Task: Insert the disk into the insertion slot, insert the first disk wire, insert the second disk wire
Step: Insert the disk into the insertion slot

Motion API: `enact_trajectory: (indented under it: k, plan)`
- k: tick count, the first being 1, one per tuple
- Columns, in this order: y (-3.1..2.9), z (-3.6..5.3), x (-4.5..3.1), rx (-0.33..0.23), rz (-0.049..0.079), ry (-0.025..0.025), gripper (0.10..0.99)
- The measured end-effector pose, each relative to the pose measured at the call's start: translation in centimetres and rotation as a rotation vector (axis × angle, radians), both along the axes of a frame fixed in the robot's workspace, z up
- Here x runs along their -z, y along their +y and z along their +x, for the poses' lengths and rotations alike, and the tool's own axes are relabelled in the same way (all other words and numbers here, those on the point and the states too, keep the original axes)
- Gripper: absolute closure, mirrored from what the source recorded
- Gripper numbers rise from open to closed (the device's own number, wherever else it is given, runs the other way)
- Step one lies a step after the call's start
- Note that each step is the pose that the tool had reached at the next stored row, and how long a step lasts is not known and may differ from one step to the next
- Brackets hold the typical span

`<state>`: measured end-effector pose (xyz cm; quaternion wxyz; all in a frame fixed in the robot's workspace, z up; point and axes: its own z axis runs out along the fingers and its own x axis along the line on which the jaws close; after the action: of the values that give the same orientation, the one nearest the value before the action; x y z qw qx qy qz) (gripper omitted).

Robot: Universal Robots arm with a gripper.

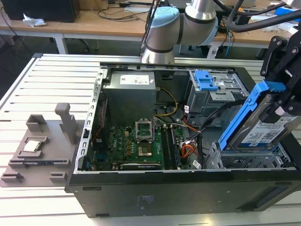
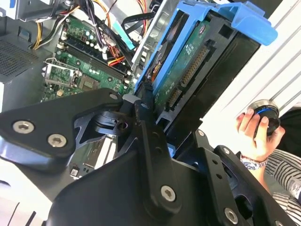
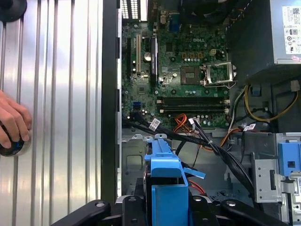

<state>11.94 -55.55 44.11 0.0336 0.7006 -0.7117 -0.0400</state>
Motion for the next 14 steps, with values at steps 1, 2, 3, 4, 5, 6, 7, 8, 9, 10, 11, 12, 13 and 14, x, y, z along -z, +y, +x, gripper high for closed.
enact_trajectory:
  k: [1,2,3,4,5,6,7,8,9,10,11,12,13,14]
  plan:
    - [0.02,0.03,0.07,-0.001,0.0,0.0003,0.725]
    - [0.03,0.05,0.14,-0.001,0.0,0.0006,0.725]
    - [0.07,0.08,0.25,-0.002,0.0,0.0009,0.725]
    - [0.11,0.08,0.29,-0.002,0.0,0.001,0.725]
    - [0.2,0.11,0.4,-0.004,0.0,0.0011,0.725]
    - [0.29,0.12,0.46,-0.006,0.0,0.0012,0.725]
    - [0.43,0.14,0.55,-0.008,0.0,0.0012,0.725]
    - [0.47,0.15,0.67,-0.01,0.0,0.0012,0.725]
    - [0.47,0.16,0.75,-0.011,0.0,0.0013,0.725]
    - [0.48,0.16,0.82,-0.012,0.0,0.0014,0.725]
    - [0.48,0.18,1.01,-0.013,0.0,0.0018,0.725]
    - [0.48,0.19,1.22,-0.015,0.0,0.0024,0.725]
    - [0.49,0.2,1.36,-0.015,-0.001,0.0027,0.725]
    - [0.48,0.21,1.5,-0.016,-0.001,0.0028,0.725]
